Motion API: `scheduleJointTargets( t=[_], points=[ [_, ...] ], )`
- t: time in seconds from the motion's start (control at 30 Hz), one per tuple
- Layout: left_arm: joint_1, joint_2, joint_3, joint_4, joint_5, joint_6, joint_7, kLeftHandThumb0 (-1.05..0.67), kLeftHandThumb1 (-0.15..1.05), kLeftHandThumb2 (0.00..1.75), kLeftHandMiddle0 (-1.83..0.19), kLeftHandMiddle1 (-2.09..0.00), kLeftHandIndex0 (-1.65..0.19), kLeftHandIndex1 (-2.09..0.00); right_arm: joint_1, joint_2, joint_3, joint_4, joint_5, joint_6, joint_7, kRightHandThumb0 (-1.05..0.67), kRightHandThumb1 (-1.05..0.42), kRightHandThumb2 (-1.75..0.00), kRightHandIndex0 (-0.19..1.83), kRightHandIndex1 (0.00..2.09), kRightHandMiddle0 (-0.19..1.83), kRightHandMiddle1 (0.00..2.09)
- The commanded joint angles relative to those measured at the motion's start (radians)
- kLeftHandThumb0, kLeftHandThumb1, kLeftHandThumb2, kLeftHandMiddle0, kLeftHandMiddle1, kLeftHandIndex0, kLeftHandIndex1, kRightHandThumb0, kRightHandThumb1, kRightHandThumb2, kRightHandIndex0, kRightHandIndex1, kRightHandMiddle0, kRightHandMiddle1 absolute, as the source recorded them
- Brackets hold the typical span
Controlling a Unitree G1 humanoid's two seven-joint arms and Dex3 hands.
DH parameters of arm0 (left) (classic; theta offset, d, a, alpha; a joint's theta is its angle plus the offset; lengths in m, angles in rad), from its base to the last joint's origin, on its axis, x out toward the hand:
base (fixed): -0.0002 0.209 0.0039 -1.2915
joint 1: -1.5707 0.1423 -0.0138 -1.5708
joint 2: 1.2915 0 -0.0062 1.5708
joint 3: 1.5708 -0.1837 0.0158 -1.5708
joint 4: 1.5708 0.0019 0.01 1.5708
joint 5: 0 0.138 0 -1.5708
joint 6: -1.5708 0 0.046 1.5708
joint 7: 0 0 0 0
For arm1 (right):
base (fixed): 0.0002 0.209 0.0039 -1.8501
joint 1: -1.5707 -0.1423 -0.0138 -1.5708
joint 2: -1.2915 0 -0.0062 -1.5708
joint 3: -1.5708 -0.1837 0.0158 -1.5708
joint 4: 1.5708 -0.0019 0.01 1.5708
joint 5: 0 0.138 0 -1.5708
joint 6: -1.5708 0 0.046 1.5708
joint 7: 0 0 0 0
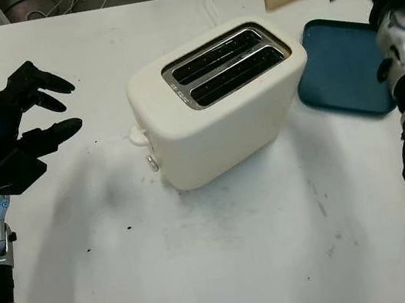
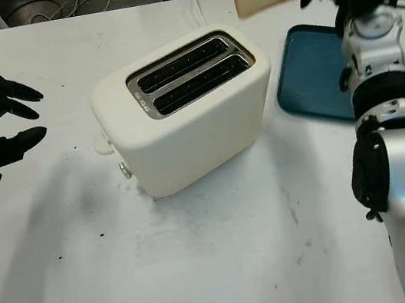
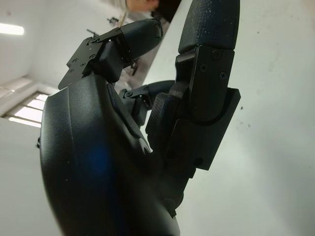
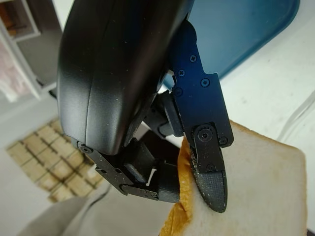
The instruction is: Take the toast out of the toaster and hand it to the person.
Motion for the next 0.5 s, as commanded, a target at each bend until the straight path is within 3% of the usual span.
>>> scheduleJointTargets(
  t=[0.0,0.47],
  points=[
    [0.018,-0.001,0.002,-0.002,-0.001,-0.008,0.006,-1.05,0.92,0.26,-0.45,-1.39,-0.31,-1.29,0.014,0.014,-0.002,0.011,0.003,0.021,-0.040,-0.45,-0.92,-0.16,1.01,1.75,0.79,1.75],
    [0.018,-0.003,0.002,-0.004,-0.010,0.001,0.000,-1.05,0.92,0.25,-0.44,-1.39,-0.31,-1.29,0.044,0.046,0.006,0.012,-0.001,0.039,-0.063,-0.43,-0.92,-0.19,1.04,1.75,0.79,1.75]
  ],
)
